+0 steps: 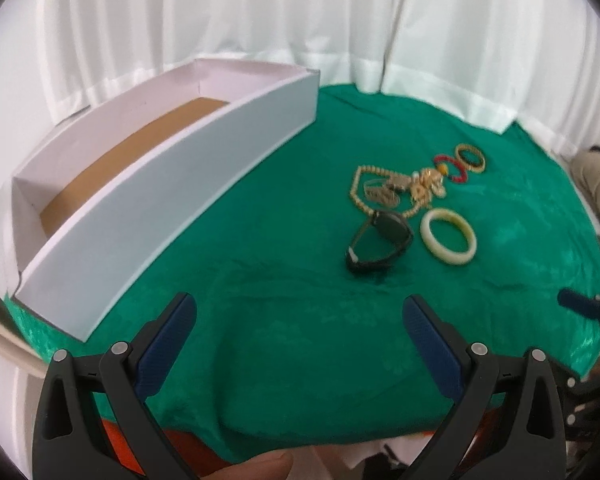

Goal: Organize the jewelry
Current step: 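Lower the left tool toward the black watch on the cloth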

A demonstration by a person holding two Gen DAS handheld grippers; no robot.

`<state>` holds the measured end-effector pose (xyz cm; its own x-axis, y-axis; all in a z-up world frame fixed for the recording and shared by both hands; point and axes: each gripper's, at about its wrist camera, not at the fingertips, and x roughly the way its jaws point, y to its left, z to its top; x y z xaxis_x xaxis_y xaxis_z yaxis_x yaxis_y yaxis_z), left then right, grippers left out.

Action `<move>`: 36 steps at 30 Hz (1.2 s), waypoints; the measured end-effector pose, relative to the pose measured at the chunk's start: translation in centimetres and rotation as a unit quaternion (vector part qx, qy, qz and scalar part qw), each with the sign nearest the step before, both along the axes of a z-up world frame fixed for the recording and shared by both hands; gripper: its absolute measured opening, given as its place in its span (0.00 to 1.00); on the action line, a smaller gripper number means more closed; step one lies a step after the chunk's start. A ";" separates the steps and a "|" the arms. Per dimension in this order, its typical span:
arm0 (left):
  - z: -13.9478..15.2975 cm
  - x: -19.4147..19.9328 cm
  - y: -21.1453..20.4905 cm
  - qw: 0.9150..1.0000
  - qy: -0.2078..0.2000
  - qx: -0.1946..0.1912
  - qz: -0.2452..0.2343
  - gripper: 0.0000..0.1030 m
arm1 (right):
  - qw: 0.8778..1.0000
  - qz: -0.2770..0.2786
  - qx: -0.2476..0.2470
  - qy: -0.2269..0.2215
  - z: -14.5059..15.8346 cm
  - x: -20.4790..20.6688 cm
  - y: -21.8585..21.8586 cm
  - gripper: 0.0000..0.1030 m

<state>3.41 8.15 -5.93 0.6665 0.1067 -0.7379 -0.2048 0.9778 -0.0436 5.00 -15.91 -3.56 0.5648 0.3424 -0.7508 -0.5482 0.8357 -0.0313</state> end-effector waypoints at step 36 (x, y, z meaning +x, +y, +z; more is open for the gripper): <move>-0.3 0.3 -1.5 0.997 0.032 0.004 -0.069 1.00 | 1.000 -0.011 -0.017 0.003 -0.3 0.2 -0.3 0.83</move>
<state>3.73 6.69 -6.19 0.6274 0.0233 -0.7783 -0.0705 0.9972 -0.0269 5.23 -16.24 -3.84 0.5675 0.3053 -0.7647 -0.5307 0.8457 -0.0561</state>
